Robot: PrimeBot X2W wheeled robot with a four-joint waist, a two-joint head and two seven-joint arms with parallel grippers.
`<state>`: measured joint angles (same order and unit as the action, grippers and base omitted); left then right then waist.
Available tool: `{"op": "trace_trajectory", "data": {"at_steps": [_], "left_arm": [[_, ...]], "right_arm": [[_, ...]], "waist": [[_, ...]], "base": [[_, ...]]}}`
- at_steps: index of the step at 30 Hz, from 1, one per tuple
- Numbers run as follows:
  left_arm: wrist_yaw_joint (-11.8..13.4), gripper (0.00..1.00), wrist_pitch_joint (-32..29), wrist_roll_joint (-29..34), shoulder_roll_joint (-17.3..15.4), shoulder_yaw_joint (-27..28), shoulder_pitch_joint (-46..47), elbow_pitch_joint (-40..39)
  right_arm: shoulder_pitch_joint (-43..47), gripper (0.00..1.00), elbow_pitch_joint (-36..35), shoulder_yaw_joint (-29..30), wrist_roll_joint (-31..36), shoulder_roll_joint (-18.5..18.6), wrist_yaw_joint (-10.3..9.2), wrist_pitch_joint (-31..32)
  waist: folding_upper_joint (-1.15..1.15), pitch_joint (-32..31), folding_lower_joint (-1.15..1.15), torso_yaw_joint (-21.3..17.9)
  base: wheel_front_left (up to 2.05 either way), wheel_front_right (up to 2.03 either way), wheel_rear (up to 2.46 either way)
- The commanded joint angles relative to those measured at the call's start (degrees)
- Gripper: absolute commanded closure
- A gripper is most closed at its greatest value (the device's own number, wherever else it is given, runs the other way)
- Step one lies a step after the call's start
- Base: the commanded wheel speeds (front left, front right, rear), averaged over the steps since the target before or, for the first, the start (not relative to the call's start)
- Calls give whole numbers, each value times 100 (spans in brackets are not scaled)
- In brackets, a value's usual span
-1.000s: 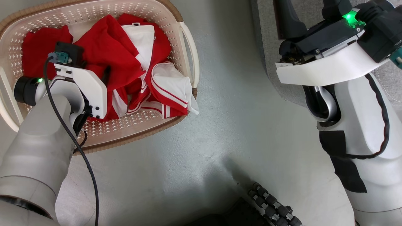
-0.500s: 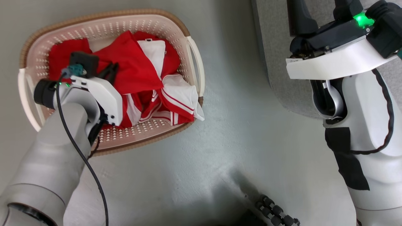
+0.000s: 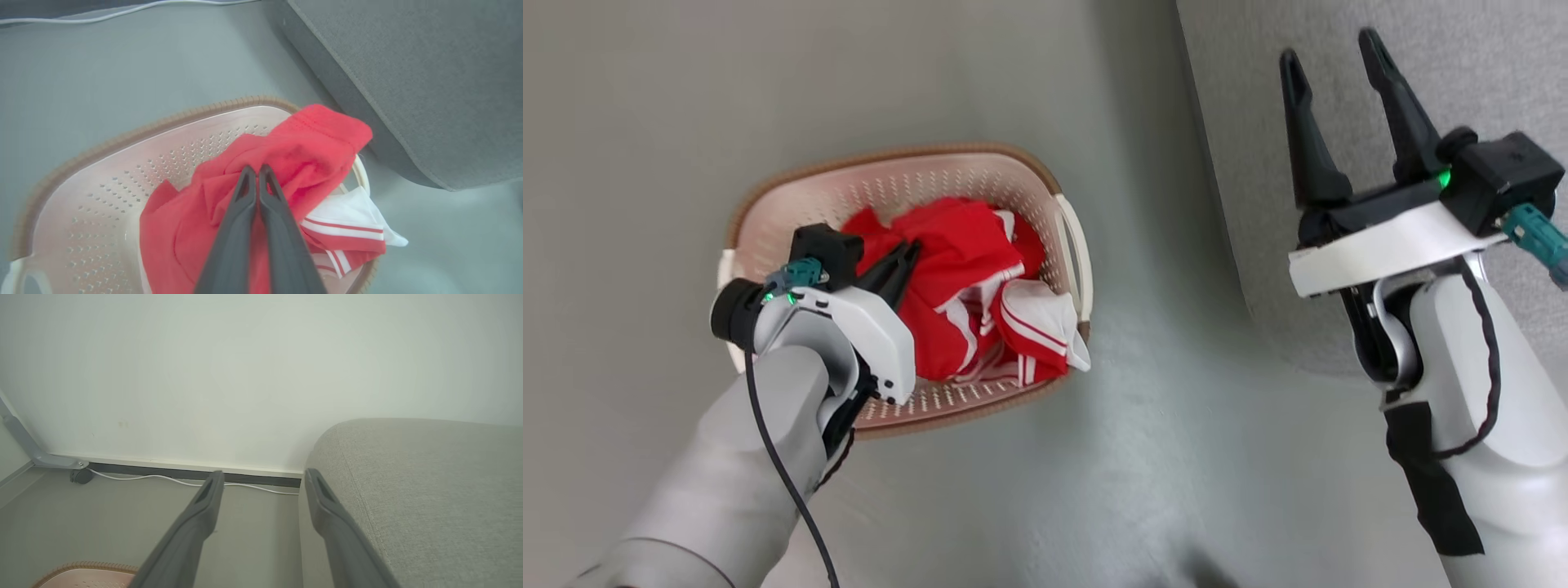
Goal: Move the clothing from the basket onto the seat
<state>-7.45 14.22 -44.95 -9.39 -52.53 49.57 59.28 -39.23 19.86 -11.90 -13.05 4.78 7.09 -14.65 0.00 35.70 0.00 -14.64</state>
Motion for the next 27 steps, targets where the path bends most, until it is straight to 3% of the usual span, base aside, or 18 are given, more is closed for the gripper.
{"op": "trace_trajectory", "data": {"at_steps": [1, 17, 27], "left_arm": [[-3, 100, 73, -16, -102, 184, -142, -206], [-3, 100, 77, 775, -91, 1261, -1649, -1654], [-3, 100, 77, 1043, -244, 1450, -1687, -2499]], "right_arm": [[268, 0, -56, -33, 76, 41, 40, -35], [1530, 0, 492, 76, 73, 272, 40, -35], [1879, 0, 642, 68, 9, 300, 40, -35]], "waist": [[0, -529, 0, 295], [0, -2556, 0, 874], [0, -3061, 0, 1082]], "base": [[0, 0, 0], [0, 0, 0], [0, 0, 0]]}}
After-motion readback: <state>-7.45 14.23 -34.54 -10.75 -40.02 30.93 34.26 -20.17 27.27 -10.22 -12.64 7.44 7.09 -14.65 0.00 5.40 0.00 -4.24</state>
